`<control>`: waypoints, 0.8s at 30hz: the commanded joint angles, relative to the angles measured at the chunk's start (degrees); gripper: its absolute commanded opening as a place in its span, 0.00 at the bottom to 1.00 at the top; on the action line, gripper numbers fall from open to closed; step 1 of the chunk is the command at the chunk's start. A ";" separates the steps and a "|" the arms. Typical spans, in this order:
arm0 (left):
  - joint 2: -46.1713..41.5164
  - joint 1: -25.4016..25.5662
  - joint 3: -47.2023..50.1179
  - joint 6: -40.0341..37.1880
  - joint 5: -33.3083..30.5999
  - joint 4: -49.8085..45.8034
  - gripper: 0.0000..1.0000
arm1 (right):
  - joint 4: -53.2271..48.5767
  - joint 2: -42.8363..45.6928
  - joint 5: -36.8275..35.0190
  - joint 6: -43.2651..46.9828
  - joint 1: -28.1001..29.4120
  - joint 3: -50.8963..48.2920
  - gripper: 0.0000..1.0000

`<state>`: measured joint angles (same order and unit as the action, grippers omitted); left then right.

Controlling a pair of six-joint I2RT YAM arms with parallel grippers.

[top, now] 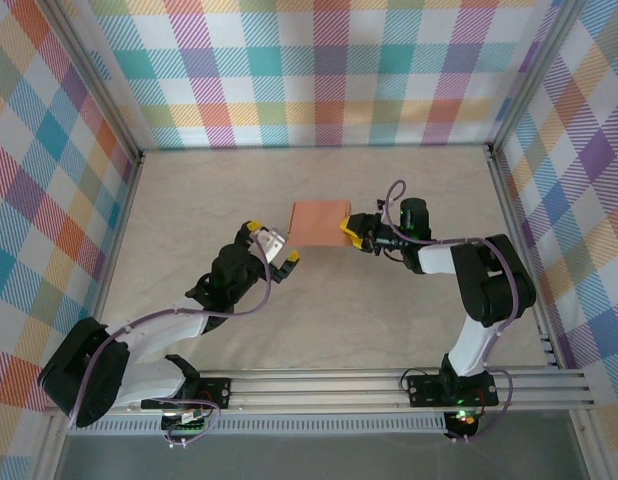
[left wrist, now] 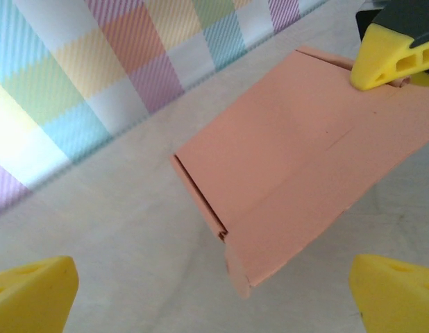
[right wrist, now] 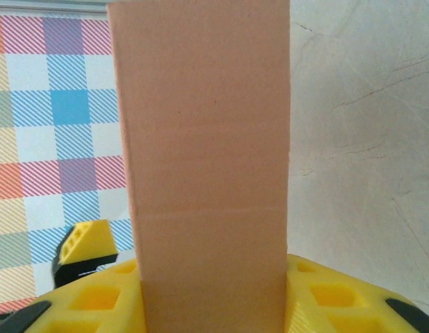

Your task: Fold the paper box

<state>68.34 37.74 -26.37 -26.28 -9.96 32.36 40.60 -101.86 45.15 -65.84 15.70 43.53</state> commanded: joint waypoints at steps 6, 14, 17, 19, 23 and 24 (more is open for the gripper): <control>6.01 8.09 0.93 -26.46 -16.63 8.64 0.96 | 1.41 3.38 2.57 -3.20 -0.24 -1.08 0.39; 18.41 11.00 0.33 -38.81 -25.89 28.04 0.97 | 0.17 5.49 2.82 -2.77 -0.24 -1.45 0.39; 23.26 11.23 -0.64 -42.34 -27.12 34.86 0.97 | 0.24 6.13 2.74 -3.06 -0.24 -1.77 0.39; 25.80 11.25 -1.62 -43.48 -27.62 38.12 0.98 | -0.24 6.46 2.54 -2.89 -0.24 -1.86 0.39; 30.62 11.18 -3.71 -45.93 -28.40 43.85 0.97 | 0.76 6.85 2.75 -3.61 -0.24 -2.51 0.39; 31.94 11.14 -4.07 -46.99 -28.09 45.39 0.96 | 1.16 7.05 2.70 -3.89 -0.24 -2.84 0.39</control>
<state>97.84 48.31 -28.36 -69.28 -36.60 67.99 40.10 -96.90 46.52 -68.66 15.70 41.89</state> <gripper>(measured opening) 0.965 0.397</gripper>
